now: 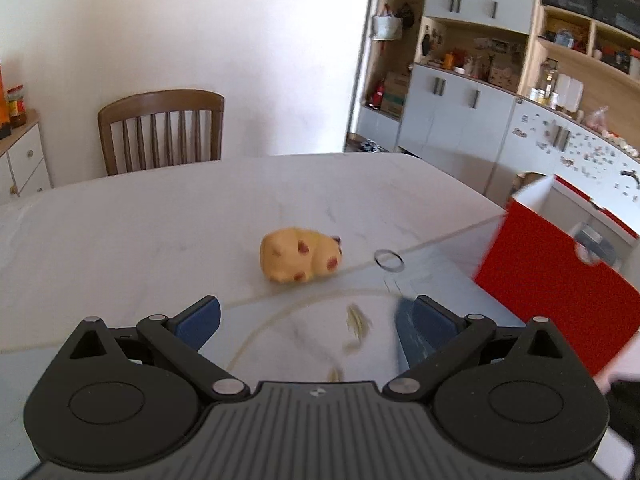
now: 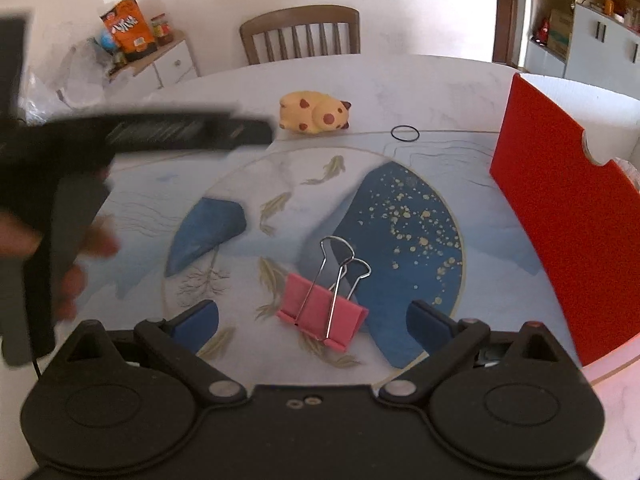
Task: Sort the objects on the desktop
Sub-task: 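Approach the yellow pig toy with the left gripper while the right approaches the pink binder clip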
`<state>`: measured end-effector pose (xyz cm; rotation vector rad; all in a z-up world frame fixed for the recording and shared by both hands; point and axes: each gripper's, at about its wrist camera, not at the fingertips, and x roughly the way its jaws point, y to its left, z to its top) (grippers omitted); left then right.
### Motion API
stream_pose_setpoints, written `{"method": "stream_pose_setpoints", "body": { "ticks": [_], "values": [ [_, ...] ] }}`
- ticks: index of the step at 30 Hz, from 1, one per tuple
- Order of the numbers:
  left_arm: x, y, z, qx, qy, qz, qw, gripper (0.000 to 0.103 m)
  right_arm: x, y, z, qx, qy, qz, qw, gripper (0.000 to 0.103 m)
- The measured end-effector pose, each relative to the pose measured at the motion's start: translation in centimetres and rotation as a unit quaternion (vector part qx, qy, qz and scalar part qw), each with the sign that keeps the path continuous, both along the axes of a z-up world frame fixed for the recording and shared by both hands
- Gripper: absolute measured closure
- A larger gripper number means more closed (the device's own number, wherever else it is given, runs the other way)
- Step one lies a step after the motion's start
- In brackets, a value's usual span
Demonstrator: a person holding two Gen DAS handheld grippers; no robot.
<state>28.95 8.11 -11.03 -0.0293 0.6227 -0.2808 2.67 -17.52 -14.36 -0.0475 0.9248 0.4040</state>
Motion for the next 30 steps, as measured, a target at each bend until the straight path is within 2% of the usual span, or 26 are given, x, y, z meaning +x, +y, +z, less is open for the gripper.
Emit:
{"method": "stream_pose_setpoints", "body": {
  "ticks": [5,10,14,17,24,30],
  "values": [
    [3.6,-2.2,-1.2,0.033,-0.014,0.026,0.9990,0.000,0.4,0.6,-0.9,-0.012,0.003,-0.015,1.000,0.007],
    [6.1,-3.5,-2.7,0.061,-0.009,0.046,0.9971,0.000,0.7,0.8,-1.7,-0.018,0.009,-0.031,0.999,0.011],
    [6.9,-4.2,-3.5,0.076,-0.006,0.059,0.9953,0.000,1.0,1.2,-1.9,-0.018,0.016,-0.039,0.999,0.016],
    [7.1,-4.7,-4.0,0.088,-0.003,0.064,0.9941,0.000,0.9,1.8,-1.9,-0.013,0.019,-0.032,0.999,0.017],
    [7.7,-6.1,-4.4,0.119,-0.014,0.075,0.9900,0.000,0.8,2.7,-2.1,-0.039,0.016,-0.020,0.999,0.020],
    [8.3,-6.5,-4.6,0.104,-0.001,0.053,0.9931,0.000,0.6,2.9,-2.2,-0.059,0.007,-0.008,0.998,0.025]
  ]
}}
